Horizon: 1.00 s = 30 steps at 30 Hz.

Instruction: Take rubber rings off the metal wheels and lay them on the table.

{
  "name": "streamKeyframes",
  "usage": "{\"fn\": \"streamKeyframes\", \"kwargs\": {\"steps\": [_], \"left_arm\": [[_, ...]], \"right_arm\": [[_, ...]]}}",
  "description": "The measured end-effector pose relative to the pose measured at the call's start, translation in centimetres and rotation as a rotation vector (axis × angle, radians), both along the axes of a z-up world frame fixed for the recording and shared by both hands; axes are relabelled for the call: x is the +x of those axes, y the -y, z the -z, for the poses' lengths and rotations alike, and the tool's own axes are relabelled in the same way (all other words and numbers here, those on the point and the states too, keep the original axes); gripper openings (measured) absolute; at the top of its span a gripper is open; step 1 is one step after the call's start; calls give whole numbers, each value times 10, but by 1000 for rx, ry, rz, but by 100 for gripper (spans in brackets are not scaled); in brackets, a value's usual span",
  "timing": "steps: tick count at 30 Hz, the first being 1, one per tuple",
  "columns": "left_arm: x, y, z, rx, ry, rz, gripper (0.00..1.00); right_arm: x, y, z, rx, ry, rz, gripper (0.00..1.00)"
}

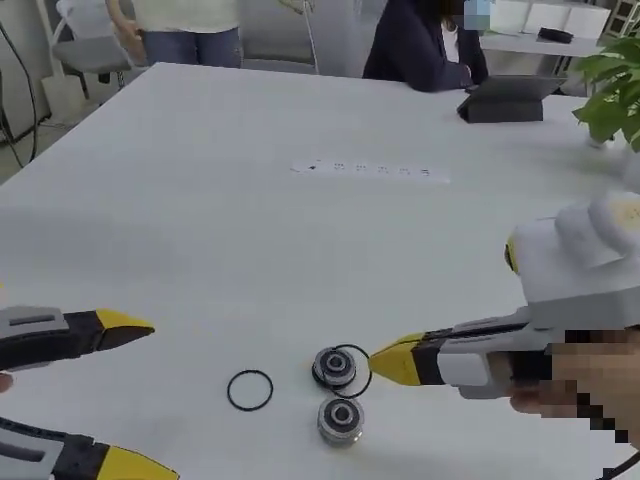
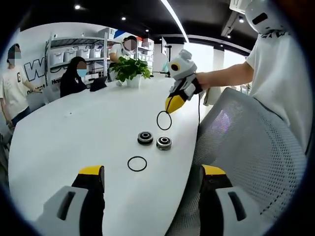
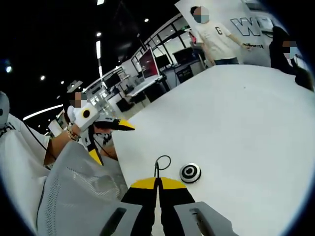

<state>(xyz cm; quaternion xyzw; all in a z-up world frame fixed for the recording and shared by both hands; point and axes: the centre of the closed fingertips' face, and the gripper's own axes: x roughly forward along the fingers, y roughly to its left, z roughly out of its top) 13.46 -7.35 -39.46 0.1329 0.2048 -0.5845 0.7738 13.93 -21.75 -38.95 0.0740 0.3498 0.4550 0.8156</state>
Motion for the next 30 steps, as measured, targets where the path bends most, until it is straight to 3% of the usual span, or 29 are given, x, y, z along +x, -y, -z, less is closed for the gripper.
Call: {"fn": "streamKeyframes", "kwargs": {"steps": [13,30], "left_arm": [[-2,-14,1,-35,-14,-85,76],[-7,-19,5,-51,-30,-118,76]], "right_arm": [[5,-22,-34,60,60,-32,0],[7,-65,-48,83,92,-128,0]]}}
